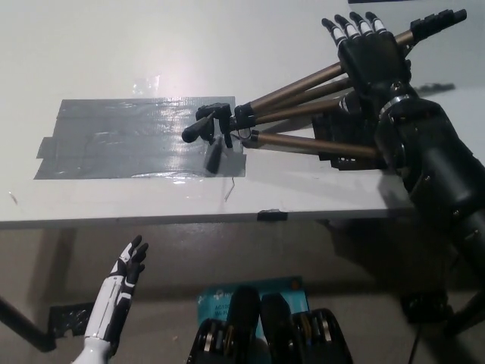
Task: A tripod is kept on the middle of the desk infront of the robot and the robot grabs one of its legs to pick it up and hands it to a person
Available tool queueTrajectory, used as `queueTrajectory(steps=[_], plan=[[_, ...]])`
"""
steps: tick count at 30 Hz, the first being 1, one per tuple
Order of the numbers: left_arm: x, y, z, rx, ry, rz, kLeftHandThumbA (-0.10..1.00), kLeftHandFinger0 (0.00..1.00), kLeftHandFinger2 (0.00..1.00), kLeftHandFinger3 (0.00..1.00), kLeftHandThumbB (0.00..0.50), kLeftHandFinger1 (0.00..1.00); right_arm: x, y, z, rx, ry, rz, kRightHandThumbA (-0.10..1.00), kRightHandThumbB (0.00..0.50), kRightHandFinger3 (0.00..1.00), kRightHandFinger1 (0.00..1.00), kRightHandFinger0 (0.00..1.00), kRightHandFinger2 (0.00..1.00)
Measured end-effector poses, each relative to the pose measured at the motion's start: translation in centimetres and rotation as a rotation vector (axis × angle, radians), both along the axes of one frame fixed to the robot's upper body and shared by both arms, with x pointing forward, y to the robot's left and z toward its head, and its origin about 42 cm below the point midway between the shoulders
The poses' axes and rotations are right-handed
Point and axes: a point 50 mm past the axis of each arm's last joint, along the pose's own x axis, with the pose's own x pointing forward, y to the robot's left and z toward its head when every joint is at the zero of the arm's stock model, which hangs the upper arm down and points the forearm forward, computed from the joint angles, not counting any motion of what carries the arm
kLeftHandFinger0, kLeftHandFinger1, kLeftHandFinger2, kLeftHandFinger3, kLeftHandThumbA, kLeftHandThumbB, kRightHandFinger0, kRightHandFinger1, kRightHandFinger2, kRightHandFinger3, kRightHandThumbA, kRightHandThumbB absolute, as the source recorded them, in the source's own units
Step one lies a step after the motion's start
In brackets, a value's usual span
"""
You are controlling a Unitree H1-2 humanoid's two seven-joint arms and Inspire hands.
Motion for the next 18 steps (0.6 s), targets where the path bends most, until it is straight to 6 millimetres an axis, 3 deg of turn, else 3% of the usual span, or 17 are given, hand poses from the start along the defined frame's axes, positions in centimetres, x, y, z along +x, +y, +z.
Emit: queueTrajectory(steps=[7,11,14,16,17,18], plan=[[0.2,-0.1,0.3,0.003,-0.008,-0.009,1.00,1.00,1.00,1.00,0.050,1.00,0.1,0.0,0.5,-0.014,-0.003,0.030,0.88,0.474,1.00,1.00,1.00,1.00],[0.3,-0.2,0.4,0.006,-0.010,-0.017,1.00,1.00,1.00,1.00,0.035,1.00,0.7,0.2,1.4,-0.018,-0.044,0.052,0.74,0.453,1.00,1.00,1.00,1.00],[0.3,-0.2,0.4,0.006,-0.009,-0.021,1.00,1.00,1.00,1.00,0.025,1.00,1.3,0.0,1.5,-0.032,-0.059,0.054,0.71,0.440,1.00,1.00,1.00,1.00],[0.3,-0.2,0.3,0.006,-0.007,-0.021,1.00,1.00,1.00,1.00,0.016,1.00,1.7,-0.4,0.5,-0.045,-0.052,0.045,0.62,0.375,1.00,1.00,1.00,1.00],[0.3,-0.2,0.3,0.006,-0.006,-0.021,1.00,1.00,1.00,1.00,0.021,1.00,1.8,-0.6,0.1,-0.052,-0.047,0.040,0.56,0.329,0.87,0.88,0.96,0.85],[0.3,-0.2,0.3,0.006,-0.005,-0.021,1.00,1.00,1.00,1.00,0.030,1.00,1.9,-0.8,-0.4,-0.060,-0.044,0.034,0.30,0.288,0.71,0.69,0.72,0.68]])
